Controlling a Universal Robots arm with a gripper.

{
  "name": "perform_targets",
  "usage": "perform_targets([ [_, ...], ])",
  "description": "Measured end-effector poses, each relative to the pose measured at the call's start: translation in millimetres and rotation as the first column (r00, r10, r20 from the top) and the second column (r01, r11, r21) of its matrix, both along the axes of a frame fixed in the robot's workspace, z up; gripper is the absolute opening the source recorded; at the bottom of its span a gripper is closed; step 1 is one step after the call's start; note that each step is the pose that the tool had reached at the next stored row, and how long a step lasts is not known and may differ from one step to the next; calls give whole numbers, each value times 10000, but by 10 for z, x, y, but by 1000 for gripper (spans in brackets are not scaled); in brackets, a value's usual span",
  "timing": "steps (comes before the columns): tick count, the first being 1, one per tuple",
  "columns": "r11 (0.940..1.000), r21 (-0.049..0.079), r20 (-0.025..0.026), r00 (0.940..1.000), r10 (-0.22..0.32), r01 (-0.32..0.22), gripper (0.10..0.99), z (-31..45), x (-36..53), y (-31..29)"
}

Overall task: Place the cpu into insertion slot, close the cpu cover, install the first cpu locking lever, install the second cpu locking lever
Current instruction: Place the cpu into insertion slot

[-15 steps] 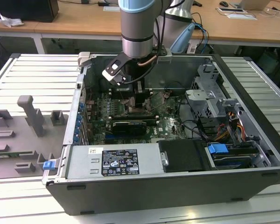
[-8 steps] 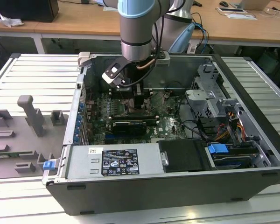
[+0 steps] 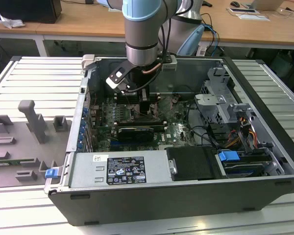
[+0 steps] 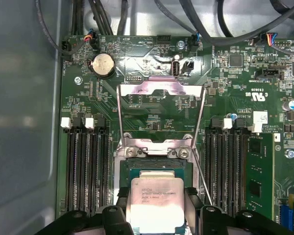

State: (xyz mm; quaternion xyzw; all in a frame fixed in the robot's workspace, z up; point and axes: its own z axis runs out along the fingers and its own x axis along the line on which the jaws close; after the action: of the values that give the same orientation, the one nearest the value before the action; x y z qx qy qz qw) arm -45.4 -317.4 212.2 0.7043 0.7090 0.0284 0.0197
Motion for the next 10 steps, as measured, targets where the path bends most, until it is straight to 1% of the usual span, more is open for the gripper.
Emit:
perform_targets([
  [10,9998,1,2,9998,-223,223,525,-44,17,4],
])
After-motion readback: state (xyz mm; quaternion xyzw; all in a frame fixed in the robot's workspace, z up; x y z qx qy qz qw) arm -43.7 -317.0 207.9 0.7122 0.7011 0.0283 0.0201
